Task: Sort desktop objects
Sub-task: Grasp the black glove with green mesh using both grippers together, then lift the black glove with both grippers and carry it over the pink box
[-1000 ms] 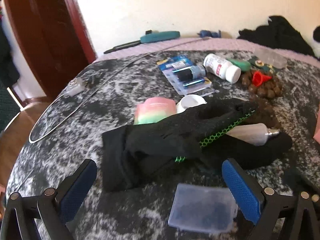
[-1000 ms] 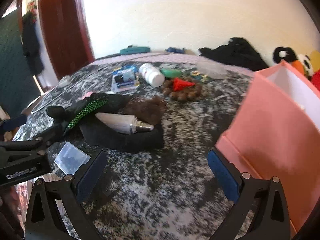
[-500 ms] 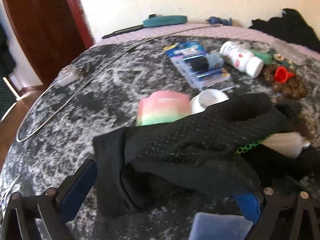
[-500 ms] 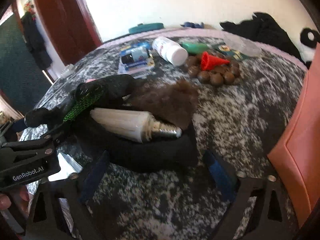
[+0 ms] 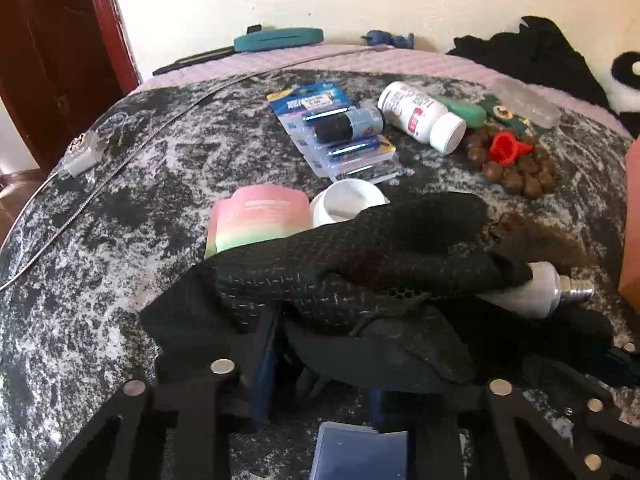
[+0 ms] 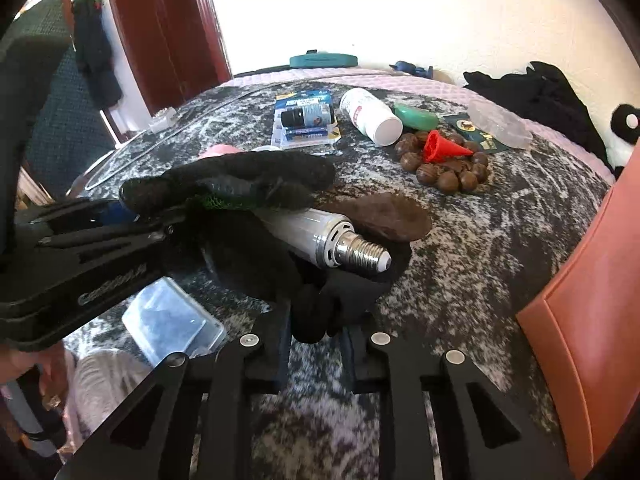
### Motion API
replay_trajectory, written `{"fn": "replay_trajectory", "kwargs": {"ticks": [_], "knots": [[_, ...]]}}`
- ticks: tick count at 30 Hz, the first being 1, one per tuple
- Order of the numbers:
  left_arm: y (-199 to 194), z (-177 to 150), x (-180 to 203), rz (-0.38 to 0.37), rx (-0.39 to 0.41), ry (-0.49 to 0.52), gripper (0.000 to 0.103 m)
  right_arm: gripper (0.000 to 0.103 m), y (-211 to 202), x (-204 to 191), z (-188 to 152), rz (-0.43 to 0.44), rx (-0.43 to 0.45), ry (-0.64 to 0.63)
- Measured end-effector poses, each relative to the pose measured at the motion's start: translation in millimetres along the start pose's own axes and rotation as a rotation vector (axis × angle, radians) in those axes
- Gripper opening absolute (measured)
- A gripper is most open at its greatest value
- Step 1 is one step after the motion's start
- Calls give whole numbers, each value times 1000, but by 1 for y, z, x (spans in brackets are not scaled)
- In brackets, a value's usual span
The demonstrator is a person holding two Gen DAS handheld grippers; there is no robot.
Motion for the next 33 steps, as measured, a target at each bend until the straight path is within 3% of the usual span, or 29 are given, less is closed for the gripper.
{"fn": "replay_trajectory", "kwargs": {"ticks": [9, 20, 33], "knots": [[-53, 14, 3, -51, 74, -42, 23, 19, -44, 10, 7, -33, 50, 39], [-131, 30, 2, -77, 197, -86, 23, 18, -123, 15, 20, -173, 193, -5], [-217, 21, 84, -260, 280, 7, 23, 18, -261, 21, 11, -311, 399, -31]]}}
Point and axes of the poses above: each gripper's, at about its wrist camera, not at the fingertips, and y roughly the way its jaws point, x to its right, z to its top, the point moved 4 cm from there along y, roughly the way its jaws point, and after that the axes turned 15 degrees about -y, right-handed, at the moved point
